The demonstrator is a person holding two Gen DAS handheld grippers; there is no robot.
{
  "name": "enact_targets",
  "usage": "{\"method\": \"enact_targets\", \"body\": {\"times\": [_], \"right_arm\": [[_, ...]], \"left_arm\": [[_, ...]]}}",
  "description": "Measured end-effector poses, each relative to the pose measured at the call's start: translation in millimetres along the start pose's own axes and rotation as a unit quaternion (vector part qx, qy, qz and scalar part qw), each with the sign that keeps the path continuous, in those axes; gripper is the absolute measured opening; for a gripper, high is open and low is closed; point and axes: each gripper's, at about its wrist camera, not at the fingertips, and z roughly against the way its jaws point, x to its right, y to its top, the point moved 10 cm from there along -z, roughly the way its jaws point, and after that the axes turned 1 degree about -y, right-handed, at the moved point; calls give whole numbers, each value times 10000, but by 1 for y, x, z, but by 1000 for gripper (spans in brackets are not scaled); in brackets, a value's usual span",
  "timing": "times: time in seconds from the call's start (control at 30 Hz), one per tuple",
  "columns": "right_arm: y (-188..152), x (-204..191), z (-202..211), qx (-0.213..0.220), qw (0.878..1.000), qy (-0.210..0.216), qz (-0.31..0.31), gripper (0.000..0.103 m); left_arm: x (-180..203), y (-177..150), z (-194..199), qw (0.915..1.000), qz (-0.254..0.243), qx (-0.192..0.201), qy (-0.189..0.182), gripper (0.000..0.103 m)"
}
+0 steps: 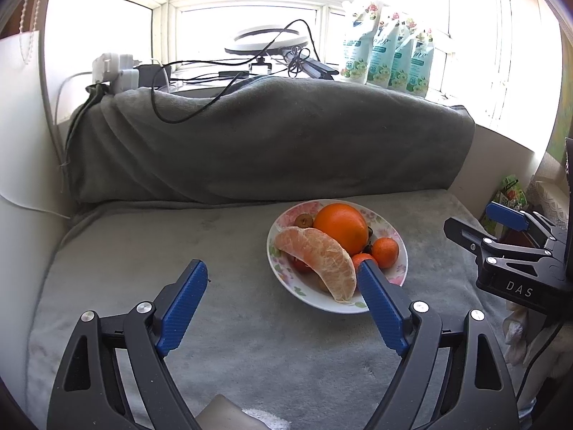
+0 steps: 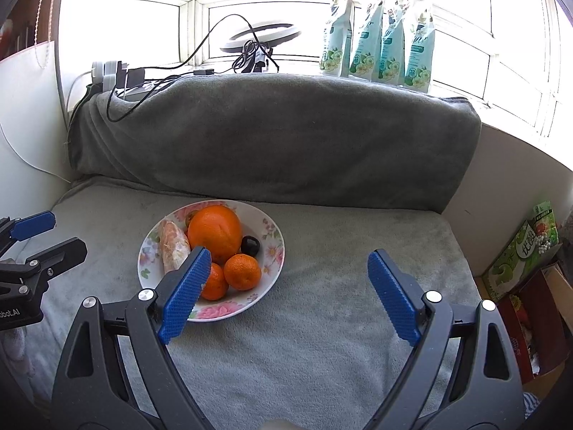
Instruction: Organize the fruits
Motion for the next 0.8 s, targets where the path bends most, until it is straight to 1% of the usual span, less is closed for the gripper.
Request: {"method": "enact_targets", "body": {"times": [0.8], "right_arm": [[-6, -1, -2, -79, 10000, -8, 5, 92]], "left_arm": [[-1, -1, -1, 10000, 12, 39, -5, 86]]}}
